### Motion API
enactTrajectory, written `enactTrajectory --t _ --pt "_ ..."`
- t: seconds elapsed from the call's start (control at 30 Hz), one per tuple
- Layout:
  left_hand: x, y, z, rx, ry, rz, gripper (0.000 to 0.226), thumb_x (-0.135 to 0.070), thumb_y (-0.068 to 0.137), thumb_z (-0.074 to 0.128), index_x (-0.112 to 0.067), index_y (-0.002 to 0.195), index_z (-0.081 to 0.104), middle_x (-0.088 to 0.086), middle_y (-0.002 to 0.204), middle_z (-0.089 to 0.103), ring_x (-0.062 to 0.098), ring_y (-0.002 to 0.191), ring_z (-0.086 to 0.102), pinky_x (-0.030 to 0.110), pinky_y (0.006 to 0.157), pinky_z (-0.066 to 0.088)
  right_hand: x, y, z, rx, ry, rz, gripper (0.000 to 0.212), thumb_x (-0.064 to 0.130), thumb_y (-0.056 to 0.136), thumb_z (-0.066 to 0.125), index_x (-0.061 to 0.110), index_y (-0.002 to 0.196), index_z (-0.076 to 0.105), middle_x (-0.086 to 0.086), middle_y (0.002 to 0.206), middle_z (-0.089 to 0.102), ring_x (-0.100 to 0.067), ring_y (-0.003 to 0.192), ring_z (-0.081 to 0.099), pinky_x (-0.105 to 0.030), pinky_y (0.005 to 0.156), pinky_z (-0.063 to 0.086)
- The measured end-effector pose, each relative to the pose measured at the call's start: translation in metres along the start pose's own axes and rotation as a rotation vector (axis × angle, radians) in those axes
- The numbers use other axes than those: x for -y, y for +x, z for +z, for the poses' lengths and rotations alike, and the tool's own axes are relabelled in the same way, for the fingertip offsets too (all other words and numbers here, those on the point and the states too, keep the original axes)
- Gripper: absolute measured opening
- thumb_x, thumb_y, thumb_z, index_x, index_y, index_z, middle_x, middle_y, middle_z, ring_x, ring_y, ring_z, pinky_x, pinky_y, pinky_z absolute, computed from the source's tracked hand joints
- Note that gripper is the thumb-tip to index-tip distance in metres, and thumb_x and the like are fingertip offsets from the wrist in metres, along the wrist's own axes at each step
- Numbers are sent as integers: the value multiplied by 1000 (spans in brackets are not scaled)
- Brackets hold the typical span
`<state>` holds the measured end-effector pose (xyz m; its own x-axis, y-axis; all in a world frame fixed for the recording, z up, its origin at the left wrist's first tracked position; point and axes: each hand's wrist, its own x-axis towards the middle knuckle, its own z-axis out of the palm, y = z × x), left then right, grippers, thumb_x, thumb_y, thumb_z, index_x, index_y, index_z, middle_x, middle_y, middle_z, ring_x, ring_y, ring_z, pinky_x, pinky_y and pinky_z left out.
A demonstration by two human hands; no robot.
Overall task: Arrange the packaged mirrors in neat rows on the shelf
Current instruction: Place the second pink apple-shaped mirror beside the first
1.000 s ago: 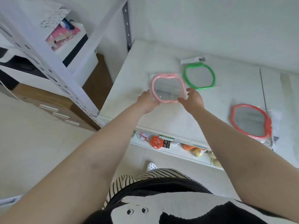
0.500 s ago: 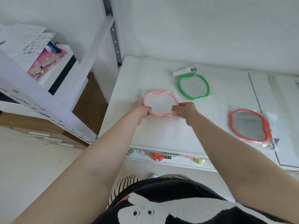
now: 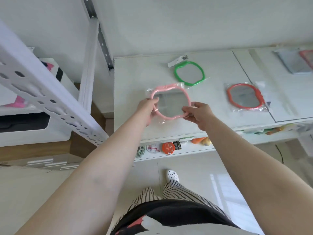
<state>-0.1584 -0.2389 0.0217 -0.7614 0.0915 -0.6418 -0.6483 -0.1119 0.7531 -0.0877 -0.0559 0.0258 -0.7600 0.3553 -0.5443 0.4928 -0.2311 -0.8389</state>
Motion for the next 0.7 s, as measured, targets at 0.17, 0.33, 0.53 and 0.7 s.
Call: enactTrajectory --t 0.17,0.33,0.53,0.7 --pt "9 -10 29 88 69 14 13 -25 89 62 -24 101 67 -2 86 63 12 74 58 24 71 50 -30 -45 -53 -8 -1 48 11 5 79 71 11 86 67 -10 67 68 -18 57 68 -43 73 53" --pt "31 -38 88 224 166 98 18 -12 85 66 -23 98 70 0 84 66 16 77 60 23 65 47 -39 -84 -112 -173 85 4 8 4 80 71 10 82 67 -12 78 67 -16 59 68 -27 60 59" --pt "57 -68 169 203 257 138 29 -9 81 70 -5 110 67 9 93 65 22 80 60 28 72 46 -41 -117 -186 -294 228 -13 21 0 82 69 -3 102 63 -15 90 65 -20 71 65 -25 71 60" --pt "95 -87 242 191 357 130 23 -12 79 70 -8 102 68 8 88 65 22 76 59 29 71 49 -52 -132 -266 -348 218 -17 26 -2 80 70 -4 106 63 -15 92 66 -20 73 68 -26 69 61"
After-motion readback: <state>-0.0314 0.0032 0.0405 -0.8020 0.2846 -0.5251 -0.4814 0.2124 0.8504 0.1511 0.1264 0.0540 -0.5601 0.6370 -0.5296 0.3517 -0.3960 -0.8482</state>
